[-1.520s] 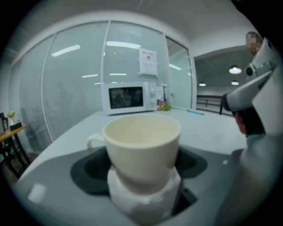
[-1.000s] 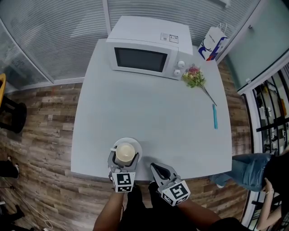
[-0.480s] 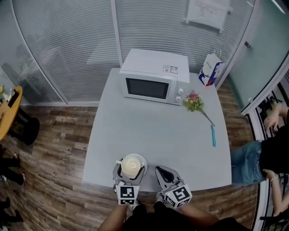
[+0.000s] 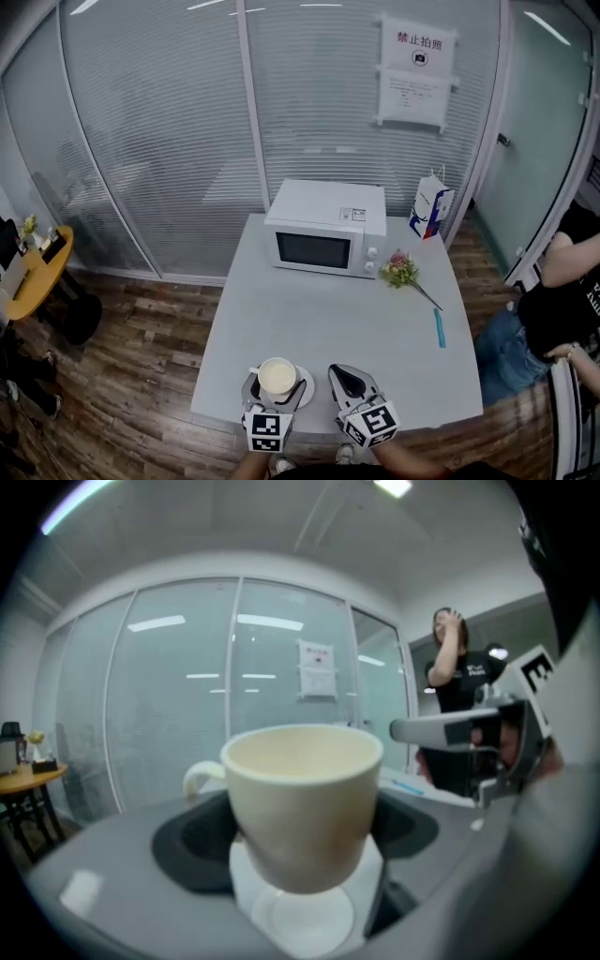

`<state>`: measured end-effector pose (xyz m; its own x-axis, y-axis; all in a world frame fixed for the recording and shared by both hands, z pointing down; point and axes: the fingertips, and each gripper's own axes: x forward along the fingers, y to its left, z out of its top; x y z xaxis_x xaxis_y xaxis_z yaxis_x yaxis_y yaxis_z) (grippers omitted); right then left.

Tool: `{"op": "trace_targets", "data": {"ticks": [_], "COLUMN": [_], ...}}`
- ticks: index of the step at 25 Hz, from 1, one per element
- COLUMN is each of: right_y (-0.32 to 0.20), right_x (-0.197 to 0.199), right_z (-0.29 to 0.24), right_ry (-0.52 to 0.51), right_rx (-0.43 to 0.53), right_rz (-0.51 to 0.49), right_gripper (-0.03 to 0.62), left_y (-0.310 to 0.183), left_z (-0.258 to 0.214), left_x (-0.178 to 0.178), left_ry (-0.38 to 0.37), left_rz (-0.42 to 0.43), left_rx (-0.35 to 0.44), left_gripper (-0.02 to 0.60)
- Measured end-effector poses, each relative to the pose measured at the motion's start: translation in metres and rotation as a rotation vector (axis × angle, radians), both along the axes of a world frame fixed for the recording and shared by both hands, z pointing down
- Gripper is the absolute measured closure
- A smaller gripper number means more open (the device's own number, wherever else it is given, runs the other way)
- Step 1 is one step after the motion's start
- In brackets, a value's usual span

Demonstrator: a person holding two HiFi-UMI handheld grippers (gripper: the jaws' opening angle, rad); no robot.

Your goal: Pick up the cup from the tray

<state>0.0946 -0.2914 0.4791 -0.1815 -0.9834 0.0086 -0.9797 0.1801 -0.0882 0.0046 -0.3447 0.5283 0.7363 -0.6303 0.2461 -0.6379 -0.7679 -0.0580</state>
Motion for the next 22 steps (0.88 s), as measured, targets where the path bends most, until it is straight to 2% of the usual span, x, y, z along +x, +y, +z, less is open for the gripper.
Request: {"op": "trace_targets", "data": {"ticks": [7,13,22], "right_y": [-0.001,-0.001,0.001], "right_x": [-0.008,-0.011,-0.011], "right_z": [-0.028,-0.052,-0.057], "right_ry": [0.071,0.093,0.100], "right_rx": [0.065,0.104,0.102], "right_rz": [-0.024,-0.025,-0.014], "right_gripper": [0.591,0.591,0.591], "left_y": [0.000,-0.002,0.001], "left_z": [-0.018,-0.027,-0.038], "left_x": [-0.009,-0.007,-0.007], "left_ry": [0.032,0.060,0.071], "left_rz": [-0.022,-0.026,-0.032], "left_rx": [0.016,0.029,0.046], "left_gripper": [0.152,0.152,0.152]}}
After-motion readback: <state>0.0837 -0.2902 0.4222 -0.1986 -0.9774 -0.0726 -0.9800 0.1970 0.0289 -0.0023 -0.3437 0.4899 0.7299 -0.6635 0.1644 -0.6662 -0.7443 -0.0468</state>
